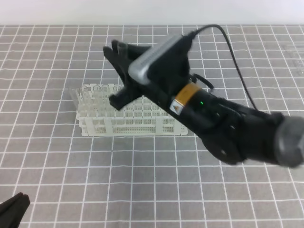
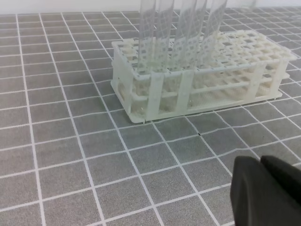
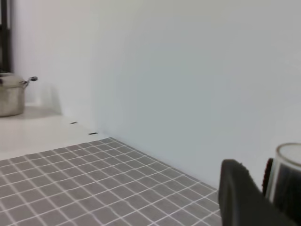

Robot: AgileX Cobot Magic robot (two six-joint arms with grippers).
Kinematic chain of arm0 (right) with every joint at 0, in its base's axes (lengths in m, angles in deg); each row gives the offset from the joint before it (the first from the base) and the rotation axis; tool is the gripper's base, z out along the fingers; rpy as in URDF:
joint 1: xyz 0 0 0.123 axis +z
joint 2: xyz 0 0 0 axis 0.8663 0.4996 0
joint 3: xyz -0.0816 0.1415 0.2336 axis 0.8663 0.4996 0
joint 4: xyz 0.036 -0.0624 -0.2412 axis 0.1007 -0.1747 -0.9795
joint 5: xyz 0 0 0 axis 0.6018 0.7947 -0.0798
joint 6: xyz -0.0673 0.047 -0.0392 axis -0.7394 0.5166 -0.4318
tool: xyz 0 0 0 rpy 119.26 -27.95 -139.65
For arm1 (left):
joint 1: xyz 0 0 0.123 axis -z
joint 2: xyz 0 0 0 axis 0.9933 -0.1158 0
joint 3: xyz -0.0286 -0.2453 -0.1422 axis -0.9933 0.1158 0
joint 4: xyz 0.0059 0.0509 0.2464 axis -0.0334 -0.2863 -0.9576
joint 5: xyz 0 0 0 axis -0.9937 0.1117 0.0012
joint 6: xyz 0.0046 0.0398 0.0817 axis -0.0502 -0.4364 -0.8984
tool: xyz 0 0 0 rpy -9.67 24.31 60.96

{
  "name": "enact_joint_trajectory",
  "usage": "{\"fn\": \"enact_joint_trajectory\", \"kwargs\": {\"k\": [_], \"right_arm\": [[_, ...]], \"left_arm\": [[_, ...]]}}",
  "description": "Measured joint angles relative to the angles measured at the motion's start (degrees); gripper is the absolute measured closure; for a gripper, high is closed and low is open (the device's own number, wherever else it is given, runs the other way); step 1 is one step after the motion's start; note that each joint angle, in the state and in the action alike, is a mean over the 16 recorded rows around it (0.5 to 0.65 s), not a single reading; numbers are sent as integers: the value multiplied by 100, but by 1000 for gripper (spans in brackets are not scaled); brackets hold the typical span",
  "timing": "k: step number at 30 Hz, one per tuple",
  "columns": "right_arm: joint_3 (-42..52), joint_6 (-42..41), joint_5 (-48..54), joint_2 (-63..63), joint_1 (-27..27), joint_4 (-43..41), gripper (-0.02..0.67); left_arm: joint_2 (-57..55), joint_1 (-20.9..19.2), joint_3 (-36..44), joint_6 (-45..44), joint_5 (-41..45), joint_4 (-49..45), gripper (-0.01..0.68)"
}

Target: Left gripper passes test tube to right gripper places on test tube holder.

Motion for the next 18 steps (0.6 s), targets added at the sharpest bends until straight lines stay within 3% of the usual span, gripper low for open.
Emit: {"fn": "enact_joint_trajectory", "kwargs": {"k": [18], "right_arm": [[-882,-148,-49,1091,-255,311,640]], "left_arm": [[-14,-1,23,-3,37,-14,673]]}}
